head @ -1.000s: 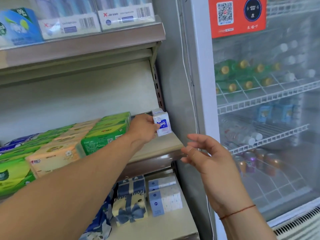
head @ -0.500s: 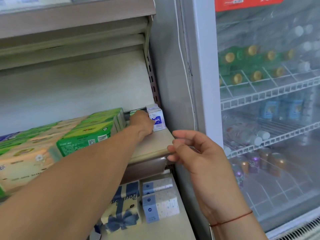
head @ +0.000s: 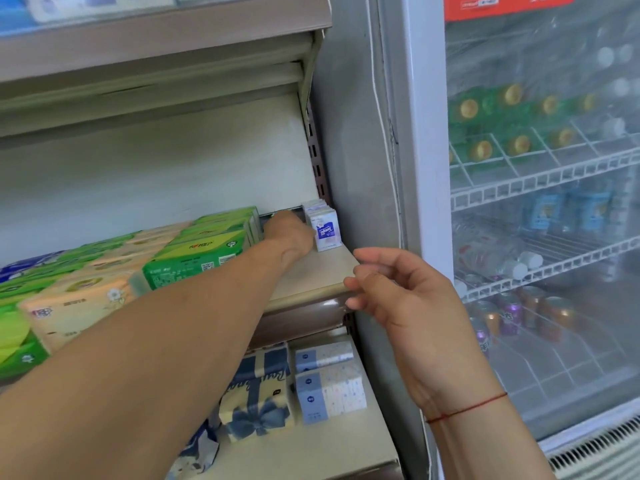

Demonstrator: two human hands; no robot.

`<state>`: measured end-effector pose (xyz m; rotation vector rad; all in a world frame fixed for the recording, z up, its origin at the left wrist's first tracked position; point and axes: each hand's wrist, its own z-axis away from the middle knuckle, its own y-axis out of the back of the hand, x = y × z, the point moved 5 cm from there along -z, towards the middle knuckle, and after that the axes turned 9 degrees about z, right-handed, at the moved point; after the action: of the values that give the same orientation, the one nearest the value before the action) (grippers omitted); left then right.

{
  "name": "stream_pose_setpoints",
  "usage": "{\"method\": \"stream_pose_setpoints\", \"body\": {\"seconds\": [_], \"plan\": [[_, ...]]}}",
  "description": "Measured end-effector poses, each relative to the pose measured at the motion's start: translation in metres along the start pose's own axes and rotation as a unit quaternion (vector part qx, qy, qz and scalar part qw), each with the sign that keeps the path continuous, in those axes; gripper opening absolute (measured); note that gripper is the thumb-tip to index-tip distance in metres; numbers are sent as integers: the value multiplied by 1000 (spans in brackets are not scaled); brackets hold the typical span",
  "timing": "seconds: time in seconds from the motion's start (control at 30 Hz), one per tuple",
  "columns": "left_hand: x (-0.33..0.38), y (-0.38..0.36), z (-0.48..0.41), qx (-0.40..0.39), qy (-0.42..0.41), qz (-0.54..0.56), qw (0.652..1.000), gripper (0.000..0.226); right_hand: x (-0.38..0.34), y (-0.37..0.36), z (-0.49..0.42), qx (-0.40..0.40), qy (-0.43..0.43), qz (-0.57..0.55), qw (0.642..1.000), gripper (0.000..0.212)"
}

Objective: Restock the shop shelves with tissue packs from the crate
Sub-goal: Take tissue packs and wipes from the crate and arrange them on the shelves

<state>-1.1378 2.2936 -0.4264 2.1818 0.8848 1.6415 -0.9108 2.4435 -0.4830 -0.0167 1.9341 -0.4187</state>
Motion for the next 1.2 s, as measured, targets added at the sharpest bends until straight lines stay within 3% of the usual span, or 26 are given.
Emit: {"method": "stream_pose_setpoints", "body": {"seconds": [0.23,0.4,0.57,0.7,1.0,1.2], "plan": [[34,71,123,-84,-58,234,967,10,-19,-4,30,-14,41,39,998,22],[15,154,220,-101,-73,255,959,10,-32,-31,71,-49,56,56,996,18],[-68,213,306,-95,-29,275,956,9,5,-79,129,-152,-4,151,977,16],[-171,223,359,-95,47,269,957,2,75,-112,182,-254,-70,288,921,13],[-430,145,471,-179,265,170,932,12,286,-103,302,-363,-273,477,752,15],[-529,82,511,-275,306,50,910,11,391,-81,353,-418,-309,572,635,19]]}}
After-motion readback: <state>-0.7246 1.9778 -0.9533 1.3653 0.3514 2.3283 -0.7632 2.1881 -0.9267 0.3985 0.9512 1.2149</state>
